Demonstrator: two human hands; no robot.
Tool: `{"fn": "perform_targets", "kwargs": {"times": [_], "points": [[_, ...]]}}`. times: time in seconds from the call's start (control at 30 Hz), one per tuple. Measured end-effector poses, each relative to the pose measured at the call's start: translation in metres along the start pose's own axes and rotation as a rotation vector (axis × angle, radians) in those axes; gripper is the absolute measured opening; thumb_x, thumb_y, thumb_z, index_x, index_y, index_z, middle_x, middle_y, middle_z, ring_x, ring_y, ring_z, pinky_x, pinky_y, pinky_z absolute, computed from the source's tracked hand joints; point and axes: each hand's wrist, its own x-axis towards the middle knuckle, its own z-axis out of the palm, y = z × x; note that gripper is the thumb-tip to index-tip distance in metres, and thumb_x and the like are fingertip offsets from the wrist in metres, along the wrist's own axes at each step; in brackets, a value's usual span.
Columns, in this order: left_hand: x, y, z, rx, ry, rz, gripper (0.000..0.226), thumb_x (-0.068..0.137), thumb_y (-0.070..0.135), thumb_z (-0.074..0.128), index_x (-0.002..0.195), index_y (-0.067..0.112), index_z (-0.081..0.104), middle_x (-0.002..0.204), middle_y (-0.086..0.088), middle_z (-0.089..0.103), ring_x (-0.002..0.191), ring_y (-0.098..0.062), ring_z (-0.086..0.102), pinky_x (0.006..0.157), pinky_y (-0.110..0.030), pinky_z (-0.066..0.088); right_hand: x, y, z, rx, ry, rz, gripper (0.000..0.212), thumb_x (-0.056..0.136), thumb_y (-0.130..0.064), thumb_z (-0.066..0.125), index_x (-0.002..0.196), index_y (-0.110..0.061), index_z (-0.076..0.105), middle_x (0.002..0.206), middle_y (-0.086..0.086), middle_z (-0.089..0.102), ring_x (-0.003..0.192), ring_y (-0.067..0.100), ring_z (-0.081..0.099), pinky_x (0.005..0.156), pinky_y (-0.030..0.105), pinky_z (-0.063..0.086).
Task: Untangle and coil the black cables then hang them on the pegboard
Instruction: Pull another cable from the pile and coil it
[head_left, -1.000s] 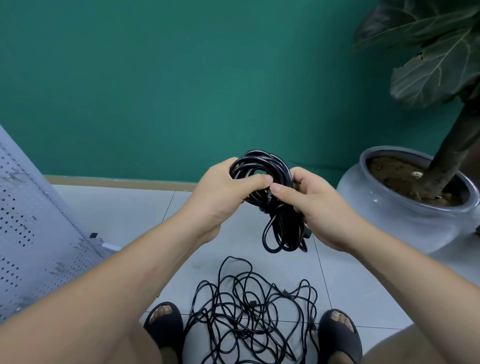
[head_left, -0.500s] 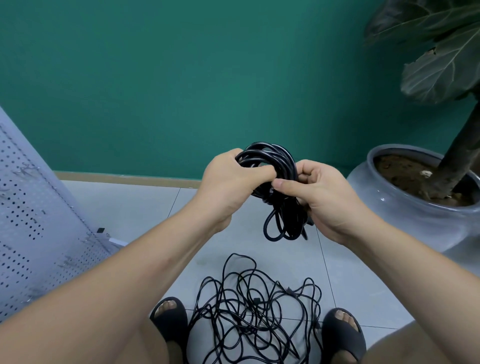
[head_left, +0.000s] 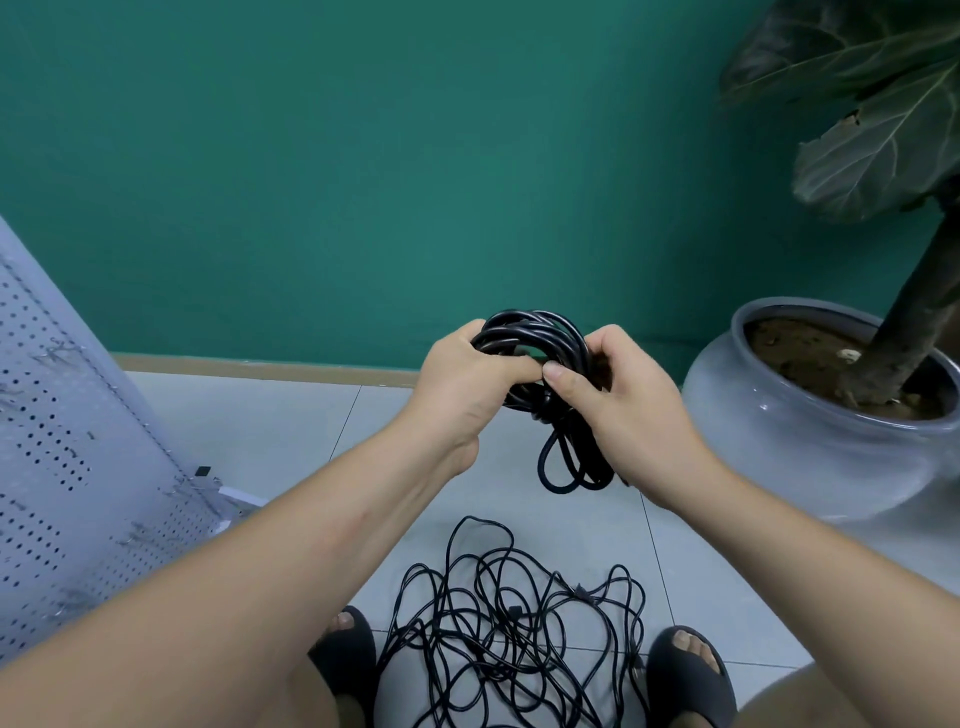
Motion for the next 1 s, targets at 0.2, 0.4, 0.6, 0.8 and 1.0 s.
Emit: {"fn": "perform_targets", "kwargs": {"times": [0.2, 0.4, 0.6, 0.8, 1.0], "points": [[-0.010, -0.007, 0.009, -0.046, 0.042, 0.104, 0.034, 0.080, 0.002, 0.084, 0.108, 0.000, 0.065, 0.087, -0.012, 0.073, 0.072, -0.013, 0.067, 0.062, -0.024, 0.056, 0.003, -0.005, -0.002, -0.128, 0.012, -0.020, 0.018, 0.106, -0.040, 0.065, 0.105, -0.023, 0.060, 0.120, -0.007, 0.049, 0.107, -0.004, 0.059, 0.092, 0.019, 0.047], [-0.016, -0.004, 0.004, -0.091, -0.246, 0.171, 0.042, 0.095, 0.002, 0.075, 0.132, 0.003, 0.054, 0.123, -0.001, 0.078, 0.114, -0.010, 0.071, 0.086, -0.018, 0.055, 0.012, -0.009, -0.016, 0.152, 0.040, 0.162, 0.046, 0.097, -0.065, 0.061, 0.093, -0.019, 0.057, 0.092, 0.001, 0.073, 0.083, 0.022, 0.067, 0.080, 0.045, 0.053], [-0.013, -0.016, -0.009, 0.400, -0.332, 0.432, 0.062, 0.093, 0.012, 0.083, 0.143, 0.026, 0.049, 0.142, 0.017, 0.065, 0.140, -0.002, 0.053, 0.118, -0.044, 0.040, 0.002, -0.018, -0.024, 0.455, -0.132, 0.363, 0.040, 0.111, -0.054, 0.051, 0.099, -0.017, 0.060, 0.082, 0.007, 0.067, 0.073, 0.024, 0.070, 0.077, 0.052, 0.063], [-0.015, -0.013, -0.009, 0.466, -0.335, 0.501, 0.042, 0.095, 0.024, 0.081, 0.131, 0.026, 0.059, 0.125, 0.016, 0.070, 0.127, -0.009, 0.062, 0.108, -0.043, 0.049, -0.004, -0.025, -0.028, 0.576, -0.327, 0.514, 0.068, 0.098, -0.079, 0.047, 0.128, -0.024, 0.073, 0.095, 0.020, 0.073, 0.075, 0.038, 0.072, 0.095, 0.062, 0.062], [-0.005, -0.007, -0.018, 0.466, -0.400, 0.524, 0.031, 0.099, 0.028, 0.072, 0.128, 0.024, 0.064, 0.122, -0.002, 0.062, 0.119, -0.019, 0.058, 0.097, -0.040, 0.052, -0.008, -0.020, -0.035, 0.624, -0.482, 0.355, 0.071, 0.081, -0.033, 0.092, 0.141, -0.018, 0.057, 0.124, 0.018, 0.071, 0.086, 0.037, 0.074, 0.090, 0.053, 0.063]]}}
